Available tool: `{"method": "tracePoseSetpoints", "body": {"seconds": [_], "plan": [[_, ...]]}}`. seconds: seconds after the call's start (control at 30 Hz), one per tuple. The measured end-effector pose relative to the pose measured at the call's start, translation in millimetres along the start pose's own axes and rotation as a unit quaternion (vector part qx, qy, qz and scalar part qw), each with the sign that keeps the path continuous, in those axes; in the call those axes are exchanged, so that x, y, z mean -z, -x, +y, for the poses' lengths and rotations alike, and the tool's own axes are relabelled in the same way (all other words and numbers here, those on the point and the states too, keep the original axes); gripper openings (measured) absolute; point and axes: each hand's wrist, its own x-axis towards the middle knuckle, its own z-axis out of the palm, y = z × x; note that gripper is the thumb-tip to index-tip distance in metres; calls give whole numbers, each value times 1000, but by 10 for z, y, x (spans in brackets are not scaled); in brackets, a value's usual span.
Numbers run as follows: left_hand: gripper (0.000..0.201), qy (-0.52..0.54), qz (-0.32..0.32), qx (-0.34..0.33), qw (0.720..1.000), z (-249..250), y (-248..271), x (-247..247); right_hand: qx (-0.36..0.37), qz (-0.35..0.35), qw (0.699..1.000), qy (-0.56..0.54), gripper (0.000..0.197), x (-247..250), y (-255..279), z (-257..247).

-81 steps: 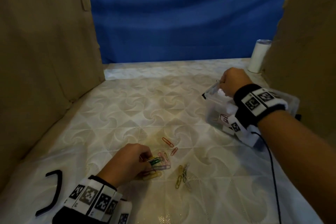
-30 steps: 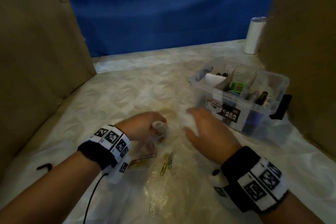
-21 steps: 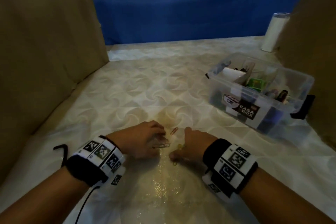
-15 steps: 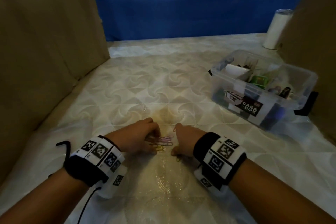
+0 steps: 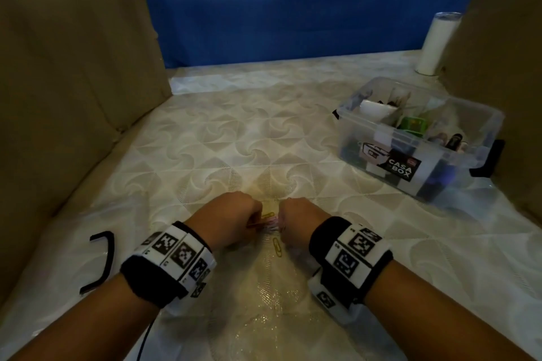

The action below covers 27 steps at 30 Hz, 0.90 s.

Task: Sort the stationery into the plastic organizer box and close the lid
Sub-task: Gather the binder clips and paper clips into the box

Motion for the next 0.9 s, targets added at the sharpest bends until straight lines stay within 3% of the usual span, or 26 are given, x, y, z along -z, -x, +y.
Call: {"method": "tracePoseSetpoints", "body": {"seconds": [0.07,0.17,0.27,0.33,0.5,0.53,0.6,0.7,0.77,0.83,0.87,0.9], "plan": [[15,-39,16,-10,999,48,23,-19,-16,2,997,-73,5,49,-13,112],[19,-64,28,-11,998,67,35,-47,-34,4,960,-279,23,130,77,322],[21,-60,37,-13,997,75,36,-55,-64,21,930,-361,15,153,180,448],[18,-54,47,-23,997,66,31,-72,-79,12,943,-324,6,156,220,470],[18,-33,81,-36,995,8,17,-139,-67,-32,992,-102,58,83,238,284],[19,-25,82,-33,996,-4,13,-143,-57,-28,996,-65,58,59,210,218],[20,1,82,-23,996,-27,14,-135,-22,-12,1000,-19,40,42,126,112],[16,104,99,3,990,-103,28,-118,14,-23,999,27,35,63,28,53],[14,199,98,32,974,-173,28,-110,35,-22,997,60,20,72,-10,49],[17,333,74,61,938,-216,22,-93,39,-16,997,67,18,49,-27,55],[18,429,65,81,898,-208,34,-82,38,-13,997,65,20,32,-27,39],[19,531,56,108,839,-181,41,-75,38,-8,997,67,17,16,-25,15]]}}
